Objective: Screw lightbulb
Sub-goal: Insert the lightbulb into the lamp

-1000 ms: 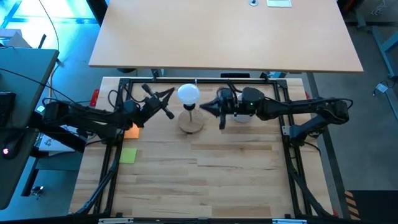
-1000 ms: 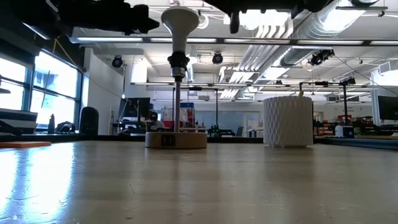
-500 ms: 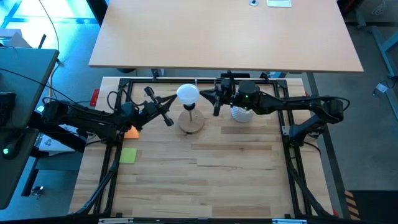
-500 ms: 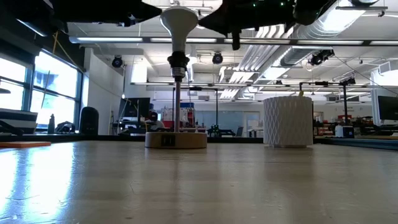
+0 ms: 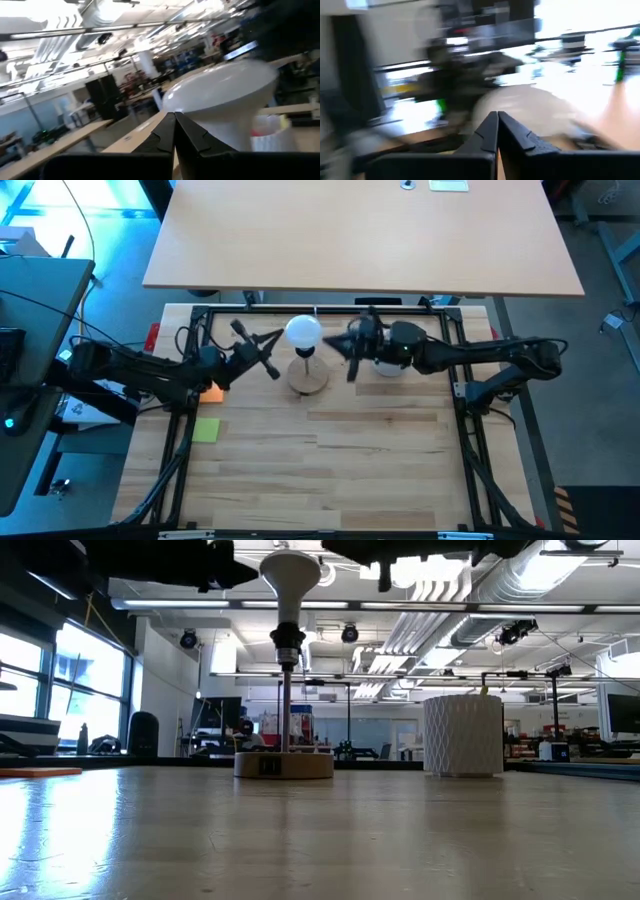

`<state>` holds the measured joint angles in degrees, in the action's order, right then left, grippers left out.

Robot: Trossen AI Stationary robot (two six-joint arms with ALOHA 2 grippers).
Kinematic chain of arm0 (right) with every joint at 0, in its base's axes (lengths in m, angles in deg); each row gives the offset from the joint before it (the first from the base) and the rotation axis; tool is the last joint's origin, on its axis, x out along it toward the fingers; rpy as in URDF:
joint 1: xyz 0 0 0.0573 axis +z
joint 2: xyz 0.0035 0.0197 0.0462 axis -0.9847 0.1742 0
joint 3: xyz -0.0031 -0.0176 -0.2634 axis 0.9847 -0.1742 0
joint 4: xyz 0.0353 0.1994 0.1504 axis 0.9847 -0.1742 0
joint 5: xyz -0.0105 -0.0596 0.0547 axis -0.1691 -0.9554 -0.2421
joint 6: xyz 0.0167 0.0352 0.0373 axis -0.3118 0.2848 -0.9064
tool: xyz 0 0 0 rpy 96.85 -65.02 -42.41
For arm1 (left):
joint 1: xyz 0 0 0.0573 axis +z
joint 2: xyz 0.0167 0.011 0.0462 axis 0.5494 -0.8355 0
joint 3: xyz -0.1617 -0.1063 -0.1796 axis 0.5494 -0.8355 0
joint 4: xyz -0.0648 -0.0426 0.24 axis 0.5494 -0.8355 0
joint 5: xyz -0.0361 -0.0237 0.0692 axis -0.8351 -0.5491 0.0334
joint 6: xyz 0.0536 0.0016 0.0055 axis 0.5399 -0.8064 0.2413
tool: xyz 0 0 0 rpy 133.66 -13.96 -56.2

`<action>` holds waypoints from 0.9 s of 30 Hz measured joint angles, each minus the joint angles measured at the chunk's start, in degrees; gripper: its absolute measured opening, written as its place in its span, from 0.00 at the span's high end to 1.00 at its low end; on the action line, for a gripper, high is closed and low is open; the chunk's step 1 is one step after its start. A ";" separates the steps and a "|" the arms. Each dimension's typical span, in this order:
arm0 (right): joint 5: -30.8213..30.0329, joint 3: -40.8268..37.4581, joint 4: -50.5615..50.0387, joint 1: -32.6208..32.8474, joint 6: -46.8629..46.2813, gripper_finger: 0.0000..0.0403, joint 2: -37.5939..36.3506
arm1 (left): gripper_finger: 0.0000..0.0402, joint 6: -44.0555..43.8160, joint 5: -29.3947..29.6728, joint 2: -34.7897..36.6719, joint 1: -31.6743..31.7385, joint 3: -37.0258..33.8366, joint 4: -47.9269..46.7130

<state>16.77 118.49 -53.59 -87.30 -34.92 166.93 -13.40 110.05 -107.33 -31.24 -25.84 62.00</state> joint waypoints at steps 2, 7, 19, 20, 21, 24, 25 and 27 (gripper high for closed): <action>-4.16 0.02 -0.31 -0.96 0.93 1.00 -0.08 | 1.00 -0.06 0.18 -0.02 -2.26 0.02 0.12; 0.56 0.02 -1.70 -4.53 -1.43 1.00 0.59 | 1.00 -0.82 -0.09 -0.03 -6.10 0.04 1.27; 11.77 0.04 0.52 -1.76 0.02 1.00 1.56 | 1.00 -7.83 -2.67 -0.03 0.95 0.07 -1.04; 11.80 0.04 0.43 -1.02 0.75 1.00 1.56 | 1.00 -8.42 -2.69 -0.03 1.61 0.07 -2.10; 11.93 0.04 0.15 -0.29 1.64 1.00 1.58 | 1.00 -8.77 -2.19 -0.03 2.08 0.07 -3.12; 8.53 0.04 -0.36 1.02 3.90 1.00 1.33 | 1.00 -8.05 2.93 -0.03 2.06 0.07 -4.05; 5.71 0.04 -0.63 1.05 4.11 1.00 0.92 | 1.00 -7.32 4.12 -0.03 1.50 0.07 -3.49; -1.84 0.04 -1.60 0.70 4.09 1.00 0.39 | 1.00 -5.21 4.42 0.39 -0.23 0.07 -2.79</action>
<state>14.93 118.54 -55.19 -86.59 -30.83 167.32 -18.61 114.47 -106.94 -31.47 -25.77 59.21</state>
